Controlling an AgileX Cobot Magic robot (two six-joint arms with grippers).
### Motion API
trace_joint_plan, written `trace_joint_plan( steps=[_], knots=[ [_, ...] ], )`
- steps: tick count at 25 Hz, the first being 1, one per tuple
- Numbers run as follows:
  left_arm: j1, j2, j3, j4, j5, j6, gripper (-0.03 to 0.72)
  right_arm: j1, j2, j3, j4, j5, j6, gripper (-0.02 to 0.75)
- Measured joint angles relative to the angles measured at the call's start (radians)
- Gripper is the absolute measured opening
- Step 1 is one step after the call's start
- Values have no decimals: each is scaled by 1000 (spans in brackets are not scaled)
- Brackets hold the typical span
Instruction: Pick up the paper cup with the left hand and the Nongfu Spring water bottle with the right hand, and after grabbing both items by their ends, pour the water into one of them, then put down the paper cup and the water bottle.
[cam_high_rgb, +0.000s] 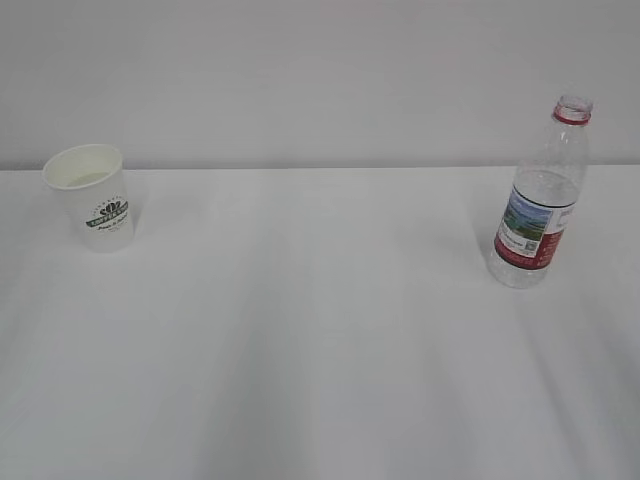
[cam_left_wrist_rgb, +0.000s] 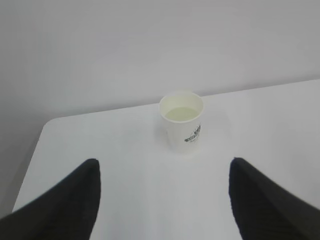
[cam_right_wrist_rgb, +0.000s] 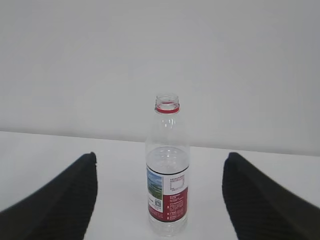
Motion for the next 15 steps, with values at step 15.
trace_joint_plan(
  steps=[15],
  knots=[
    [0,-223,0,0,369,0,569,0,-191,-143,-20,373,0,589]
  ],
)
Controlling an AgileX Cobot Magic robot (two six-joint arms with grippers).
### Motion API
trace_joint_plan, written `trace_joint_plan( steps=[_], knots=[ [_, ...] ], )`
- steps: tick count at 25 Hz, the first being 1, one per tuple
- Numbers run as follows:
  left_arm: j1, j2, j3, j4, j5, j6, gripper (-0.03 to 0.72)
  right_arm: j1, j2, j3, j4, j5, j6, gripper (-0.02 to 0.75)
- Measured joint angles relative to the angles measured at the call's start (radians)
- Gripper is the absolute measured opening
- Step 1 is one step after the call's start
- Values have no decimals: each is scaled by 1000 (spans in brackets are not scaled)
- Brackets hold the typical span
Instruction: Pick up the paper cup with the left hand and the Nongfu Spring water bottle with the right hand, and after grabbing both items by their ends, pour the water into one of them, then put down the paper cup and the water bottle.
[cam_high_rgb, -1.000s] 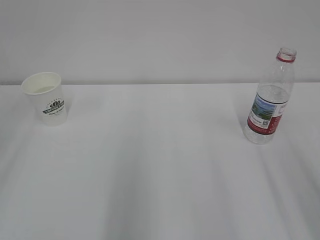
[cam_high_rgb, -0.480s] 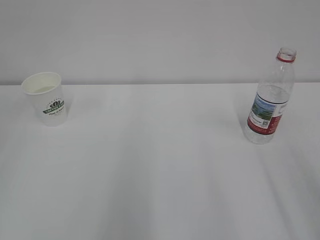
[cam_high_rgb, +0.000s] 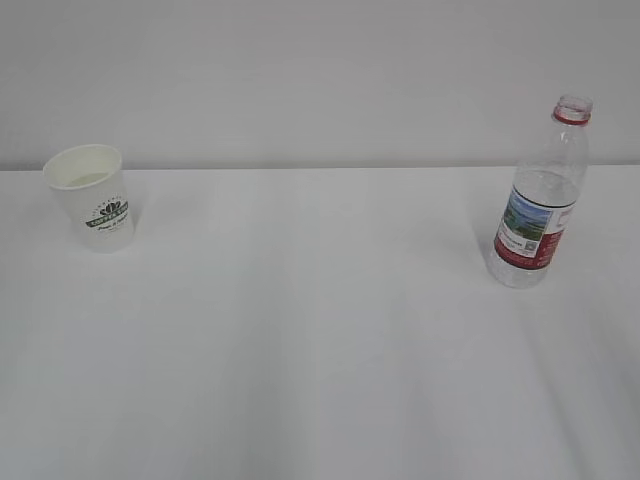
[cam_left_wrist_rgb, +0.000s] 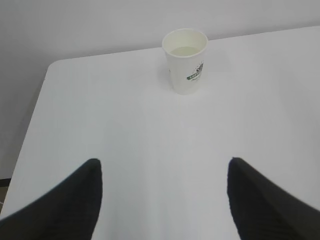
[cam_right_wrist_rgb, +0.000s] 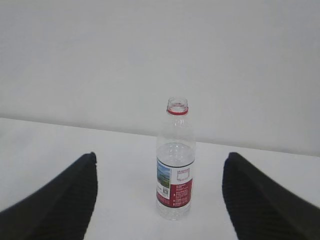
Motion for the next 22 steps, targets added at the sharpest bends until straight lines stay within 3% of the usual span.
trace_joint_plan(
  steps=[10,22],
  knots=[
    [0,-162,0,0,127,0,564,0,-122,-108,-73,267,0,588],
    [0,-237,103,-63,171,-3,562,0,-220,-193,-89,588,0,559]
  ],
)
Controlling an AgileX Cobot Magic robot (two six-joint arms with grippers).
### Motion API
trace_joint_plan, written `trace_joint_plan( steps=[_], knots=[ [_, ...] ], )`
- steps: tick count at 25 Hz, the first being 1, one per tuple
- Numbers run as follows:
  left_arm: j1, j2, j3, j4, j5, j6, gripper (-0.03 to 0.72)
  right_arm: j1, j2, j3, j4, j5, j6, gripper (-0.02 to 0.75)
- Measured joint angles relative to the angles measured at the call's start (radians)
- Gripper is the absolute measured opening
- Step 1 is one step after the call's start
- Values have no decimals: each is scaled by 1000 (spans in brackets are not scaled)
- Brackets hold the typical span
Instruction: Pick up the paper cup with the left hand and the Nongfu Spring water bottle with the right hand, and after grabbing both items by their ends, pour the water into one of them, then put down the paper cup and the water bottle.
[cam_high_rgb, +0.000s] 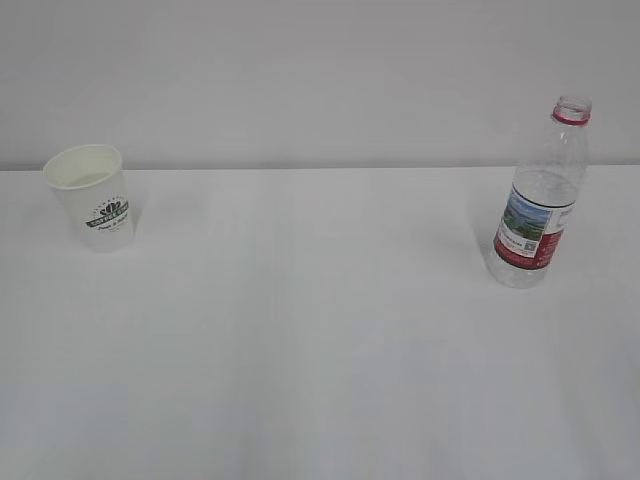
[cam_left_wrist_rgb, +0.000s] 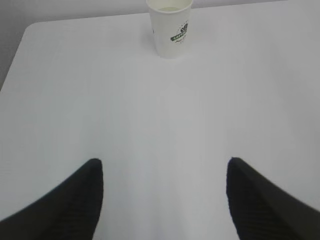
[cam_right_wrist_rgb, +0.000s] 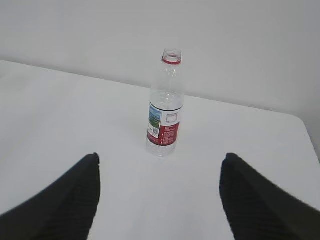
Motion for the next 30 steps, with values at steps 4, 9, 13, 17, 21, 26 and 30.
trace_joint_plan(
  steps=[4,9,13,17,21,26,30],
  knots=[
    [0,0,2,0,2,0,561,0,-40,-16,-2,129,0,554],
    [0,0,8,-1,2,0,559,0,-76,-14,-2,224,0,552],
    [0,-2,12,-2,2,0,559,0,-79,18,-2,278,0,552],
    [0,-4,12,-4,2,0,559,0,-79,54,1,280,0,552],
    [0,-6,12,-4,2,0,559,0,-79,63,4,272,2,552],
    [0,-6,16,-4,0,0,559,0,-79,64,4,272,6,552],
    [0,-6,16,-4,-2,0,559,0,-79,64,4,270,8,551]
  ],
)
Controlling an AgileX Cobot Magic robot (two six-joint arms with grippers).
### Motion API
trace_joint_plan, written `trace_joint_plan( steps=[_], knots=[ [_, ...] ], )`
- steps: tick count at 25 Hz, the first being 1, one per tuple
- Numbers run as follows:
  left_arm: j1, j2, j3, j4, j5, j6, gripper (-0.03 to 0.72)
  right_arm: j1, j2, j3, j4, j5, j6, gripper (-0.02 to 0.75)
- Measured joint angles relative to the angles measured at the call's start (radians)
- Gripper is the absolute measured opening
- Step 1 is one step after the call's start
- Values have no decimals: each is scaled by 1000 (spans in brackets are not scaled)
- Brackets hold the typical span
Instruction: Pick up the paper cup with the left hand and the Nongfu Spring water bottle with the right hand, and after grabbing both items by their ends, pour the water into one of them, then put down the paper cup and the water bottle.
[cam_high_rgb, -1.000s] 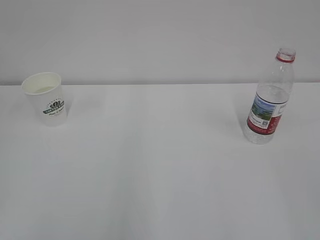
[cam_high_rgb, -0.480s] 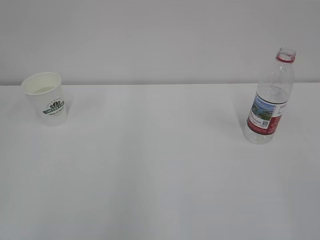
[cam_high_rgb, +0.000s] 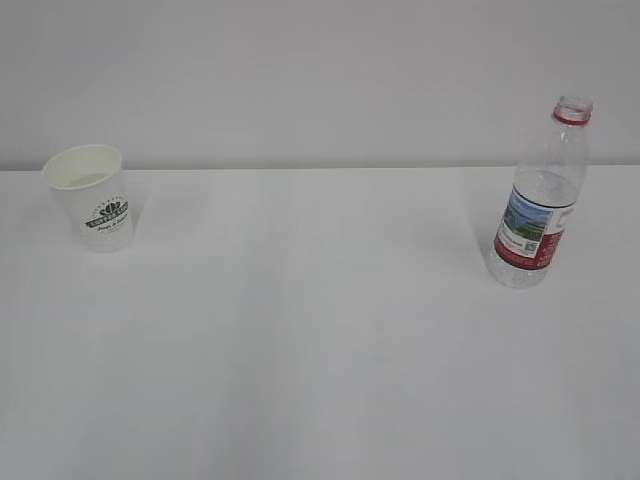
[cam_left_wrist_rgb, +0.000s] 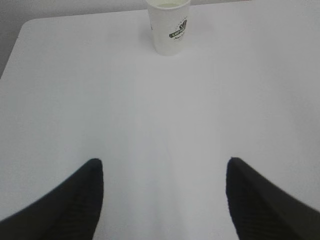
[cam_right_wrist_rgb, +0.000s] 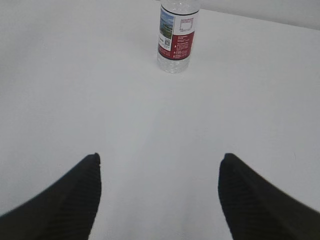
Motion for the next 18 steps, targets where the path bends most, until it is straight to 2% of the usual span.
trace_joint_plan(
  steps=[18],
  knots=[
    [0,0,0,31,-4,-1,536,0,0,0,-29,-4,-2,550]
  ],
)
